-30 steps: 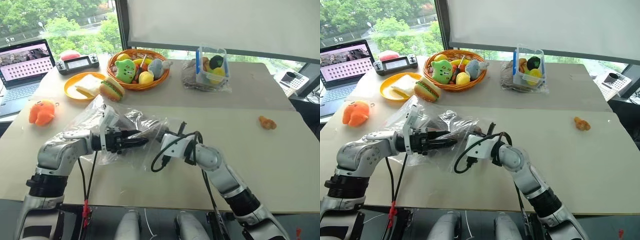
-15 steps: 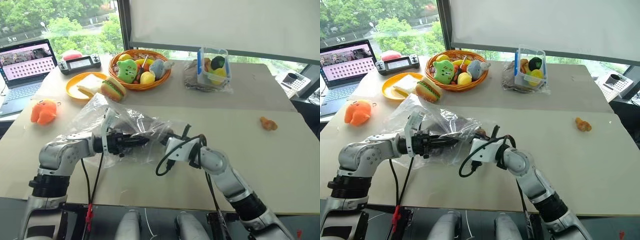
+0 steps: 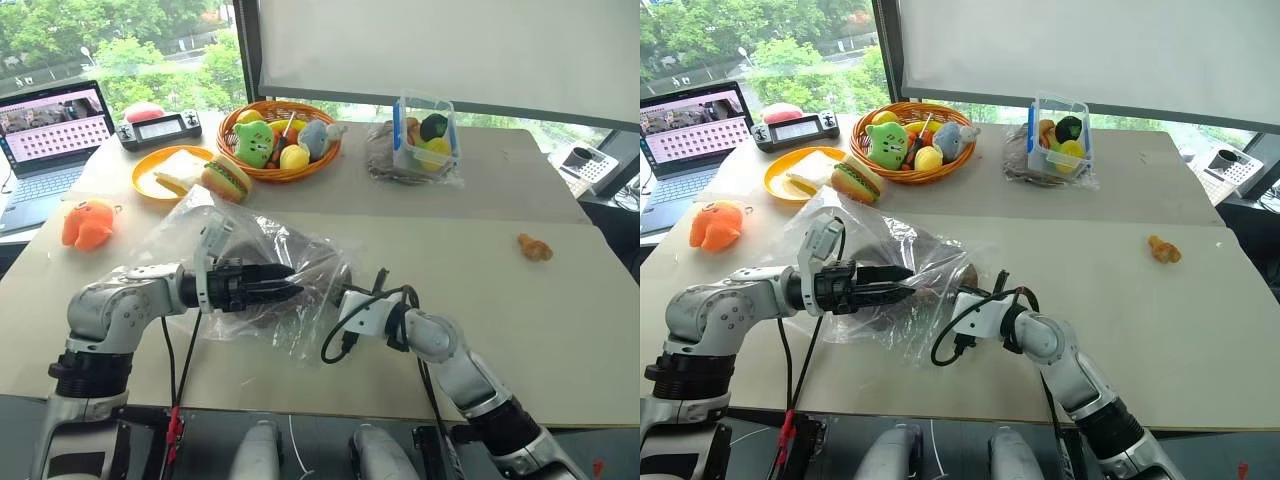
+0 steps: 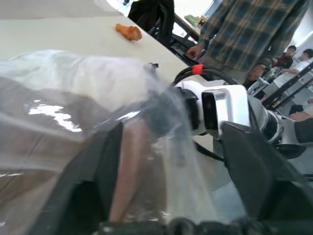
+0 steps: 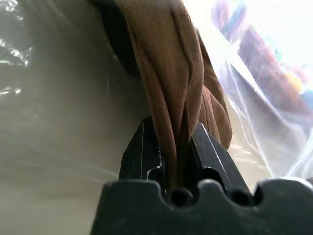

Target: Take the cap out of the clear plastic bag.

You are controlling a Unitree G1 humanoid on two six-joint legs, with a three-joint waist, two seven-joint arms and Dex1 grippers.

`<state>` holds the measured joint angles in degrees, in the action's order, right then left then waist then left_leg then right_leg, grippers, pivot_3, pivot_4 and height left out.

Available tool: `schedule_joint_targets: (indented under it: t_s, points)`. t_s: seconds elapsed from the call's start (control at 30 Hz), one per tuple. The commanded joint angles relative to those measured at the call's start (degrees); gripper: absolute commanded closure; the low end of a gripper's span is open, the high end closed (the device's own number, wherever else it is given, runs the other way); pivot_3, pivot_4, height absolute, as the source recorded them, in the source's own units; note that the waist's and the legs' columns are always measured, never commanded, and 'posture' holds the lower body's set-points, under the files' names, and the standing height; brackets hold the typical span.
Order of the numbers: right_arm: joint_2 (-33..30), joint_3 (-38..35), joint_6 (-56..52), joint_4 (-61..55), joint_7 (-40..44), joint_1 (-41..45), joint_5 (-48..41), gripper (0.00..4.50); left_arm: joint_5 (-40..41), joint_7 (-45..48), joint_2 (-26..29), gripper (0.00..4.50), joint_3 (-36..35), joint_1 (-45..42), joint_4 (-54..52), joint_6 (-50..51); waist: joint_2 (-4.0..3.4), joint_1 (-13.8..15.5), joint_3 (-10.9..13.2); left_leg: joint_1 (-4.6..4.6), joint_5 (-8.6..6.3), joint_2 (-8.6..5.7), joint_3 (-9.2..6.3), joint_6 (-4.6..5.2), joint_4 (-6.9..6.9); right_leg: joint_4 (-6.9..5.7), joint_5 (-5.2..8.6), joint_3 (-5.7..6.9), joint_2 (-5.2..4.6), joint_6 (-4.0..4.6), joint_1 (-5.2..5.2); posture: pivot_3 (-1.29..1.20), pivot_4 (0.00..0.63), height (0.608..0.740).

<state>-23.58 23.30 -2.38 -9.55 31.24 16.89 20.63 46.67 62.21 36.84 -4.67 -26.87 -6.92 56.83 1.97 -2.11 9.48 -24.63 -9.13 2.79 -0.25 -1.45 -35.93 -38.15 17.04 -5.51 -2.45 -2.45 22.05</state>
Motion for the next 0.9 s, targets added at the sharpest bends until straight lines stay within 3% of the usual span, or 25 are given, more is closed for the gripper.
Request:
schedule_joint_targets:
  t_s: [0.03, 0.7, 0.73, 0.77, 0.9]
  points:
    - [-0.4, -0.1, -3.4, 2.8, 1.3, -1.5, 0.3, 3.98, 0.4, 0.1, 0.6, 0.46, -0.9, -0.4, -0.9, -1.4, 0.0, 0.0, 0.0, 0.0, 0.0, 0.0, 0.0, 0.0, 0.0, 0.01, 0.0, 0.0, 0.0, 0.0, 0.0, 0.0, 0.15, 0.74]
    - [-4.7, -5.4, -2.9, -9.0, 1.4, -7.5, -0.3, 3.98, -6.8, -0.4, 1.0, 0.46, 4.6, -0.4, 1.8, -7.1, 0.0, 1.0, 0.0, -0.09, 0.0, 0.0, 0.02, 0.0, 0.04, 0.05, 0.01, -0.01, 0.0, 0.0, 0.09, 0.0, 0.15, 0.74]
    - [-4.8, -5.5, -2.9, -9.0, 1.4, -7.7, -0.3, 3.98, -7.0, -0.6, 0.8, 0.99, 4.7, -0.6, 2.2, -7.2, 0.0, 1.0, 0.0, -0.09, 0.0, -0.01, 0.02, 0.0, 0.04, 0.05, 0.01, 0.0, -0.01, 0.0, 0.09, 0.0, 0.15, 0.74]
    - [-4.8, -5.5, -3.0, -9.0, 1.5, -7.8, -0.3, 3.98, -7.1, -0.7, 0.7, 1.16, 4.7, -0.8, 2.4, -7.4, 0.0, 1.1, 0.0, -0.09, 0.0, -0.01, 0.02, 0.0, 0.03, 0.06, 0.01, 0.0, -0.01, -0.01, 0.09, 0.0, 0.15, 0.74]
    - [-4.8, -5.8, -3.2, -9.3, 1.5, -8.0, -0.3, 3.98, -6.8, 0.1, 0.5, 2.65, 4.7, -1.1, 2.9, -7.3, 0.0, 1.1, 0.0, -0.09, 0.0, -0.01, 0.02, 0.0, 0.03, 0.05, 0.03, 0.0, 0.0, -0.04, 0.09, 0.0, 0.15, 0.74]
